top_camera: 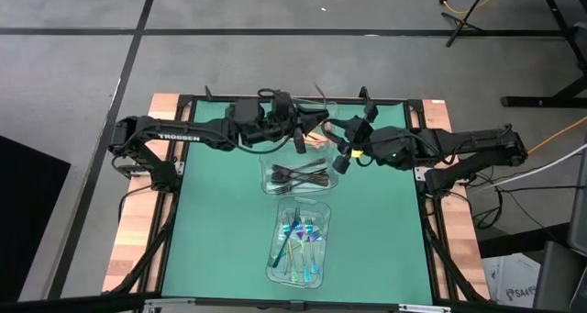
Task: Sort silverware by color (type)
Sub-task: Put the yellow fork into the top transparent bin
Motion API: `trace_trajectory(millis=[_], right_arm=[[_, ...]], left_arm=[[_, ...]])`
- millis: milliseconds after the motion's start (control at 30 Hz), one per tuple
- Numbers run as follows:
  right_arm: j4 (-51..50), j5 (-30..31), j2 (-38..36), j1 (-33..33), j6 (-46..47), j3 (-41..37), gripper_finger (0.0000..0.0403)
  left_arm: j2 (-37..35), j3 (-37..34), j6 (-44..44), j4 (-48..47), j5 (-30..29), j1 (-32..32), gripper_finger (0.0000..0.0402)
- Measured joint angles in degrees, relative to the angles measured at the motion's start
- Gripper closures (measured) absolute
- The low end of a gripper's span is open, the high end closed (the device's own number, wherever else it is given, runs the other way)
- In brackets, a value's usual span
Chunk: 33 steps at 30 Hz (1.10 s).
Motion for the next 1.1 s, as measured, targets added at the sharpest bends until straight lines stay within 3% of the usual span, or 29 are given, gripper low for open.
trace_trajectory(millis=[133, 433, 833, 1100], right_arm=[[-0.1, -4.0, 0.0, -0.1, -0.1, 0.0, 0.0281], [-0.2, -2.3, 0.0, 0.0, 0.0, 0.0, 0.0282], [-0.5, -2.7, -0.1, -0.1, 0.2, 0.0, 0.0386], [-0.7, -2.9, -0.1, -0.1, 0.0, 0.0, 0.0390]], left_arm=[[0.0, 0.0, -0.2, 0.4, -0.5, -0.7, 0.0382], [0.0, 0.0, 0.8, 0.6, -2.1, -1.8, 0.0382], [-0.1, 0.0, 1.2, 0.3, -2.1, -1.8, 0.0381], [-0.1, 0.0, 0.7, 0.2, -1.4, -1.8, 0.0363]])
